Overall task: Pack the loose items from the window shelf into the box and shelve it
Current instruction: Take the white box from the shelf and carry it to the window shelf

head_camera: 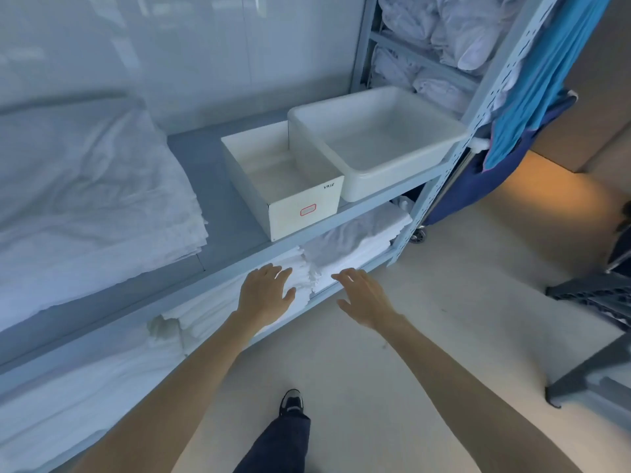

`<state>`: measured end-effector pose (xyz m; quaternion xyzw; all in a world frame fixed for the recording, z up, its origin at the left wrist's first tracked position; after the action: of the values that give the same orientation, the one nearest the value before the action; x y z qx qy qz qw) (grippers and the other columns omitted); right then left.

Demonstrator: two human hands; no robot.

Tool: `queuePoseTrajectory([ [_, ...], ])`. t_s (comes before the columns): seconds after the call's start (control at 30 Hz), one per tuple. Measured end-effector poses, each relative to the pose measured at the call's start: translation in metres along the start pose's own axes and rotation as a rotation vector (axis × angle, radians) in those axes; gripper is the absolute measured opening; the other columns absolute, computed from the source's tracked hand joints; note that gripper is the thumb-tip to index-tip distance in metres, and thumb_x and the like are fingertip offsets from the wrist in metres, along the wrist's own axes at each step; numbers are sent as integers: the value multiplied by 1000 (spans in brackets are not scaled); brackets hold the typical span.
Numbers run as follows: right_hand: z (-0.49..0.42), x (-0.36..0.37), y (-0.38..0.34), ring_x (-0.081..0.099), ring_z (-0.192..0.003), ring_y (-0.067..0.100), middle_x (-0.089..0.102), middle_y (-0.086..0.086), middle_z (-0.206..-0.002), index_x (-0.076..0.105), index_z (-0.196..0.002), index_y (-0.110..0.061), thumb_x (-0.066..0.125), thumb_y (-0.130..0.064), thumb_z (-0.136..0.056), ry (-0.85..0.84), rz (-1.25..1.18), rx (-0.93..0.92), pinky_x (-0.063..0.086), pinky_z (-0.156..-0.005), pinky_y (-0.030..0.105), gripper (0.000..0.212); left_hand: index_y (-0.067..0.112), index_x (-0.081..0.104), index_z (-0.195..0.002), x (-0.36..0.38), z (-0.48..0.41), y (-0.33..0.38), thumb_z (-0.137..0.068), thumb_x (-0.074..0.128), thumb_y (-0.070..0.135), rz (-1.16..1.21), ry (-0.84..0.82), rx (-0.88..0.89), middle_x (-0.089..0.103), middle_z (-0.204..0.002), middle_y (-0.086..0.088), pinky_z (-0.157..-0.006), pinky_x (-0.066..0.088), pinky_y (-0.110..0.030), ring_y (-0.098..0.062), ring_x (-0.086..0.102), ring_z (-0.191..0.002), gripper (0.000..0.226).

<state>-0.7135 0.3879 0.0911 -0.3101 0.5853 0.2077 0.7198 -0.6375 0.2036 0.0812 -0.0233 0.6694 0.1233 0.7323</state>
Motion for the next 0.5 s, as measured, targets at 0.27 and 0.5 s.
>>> queuePoseTrajectory([
  [0.27,-85,-38,14,40,-129,26,39,6,-144,37,-139,-16,54,-23,-91,45,39,-17,34,-102,36,52,18,37,-142,-40,-87,-17,-96,41,39,76,126,30,34,-150,-4,-110,25,-36,-23,26,-140,51],
  [0.5,-131,-47,15,39,-130,25,39,6,-144,37,-139,-17,55,-25,-91,80,25,-48,36,-103,36,52,14,34,-144,-53,-129,-25,-95,45,36,38,188,72,28,-153,-8,-113,22,-38,-26,23,-141,54],
])
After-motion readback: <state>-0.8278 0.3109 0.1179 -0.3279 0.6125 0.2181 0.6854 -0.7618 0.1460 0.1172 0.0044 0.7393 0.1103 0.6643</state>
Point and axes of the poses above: each hand's wrist, its own z-axis away from the middle knuckle, its own x-axis out of the palm, y = z × x, the point moved 3 cm from there along -z, towards the middle knuckle
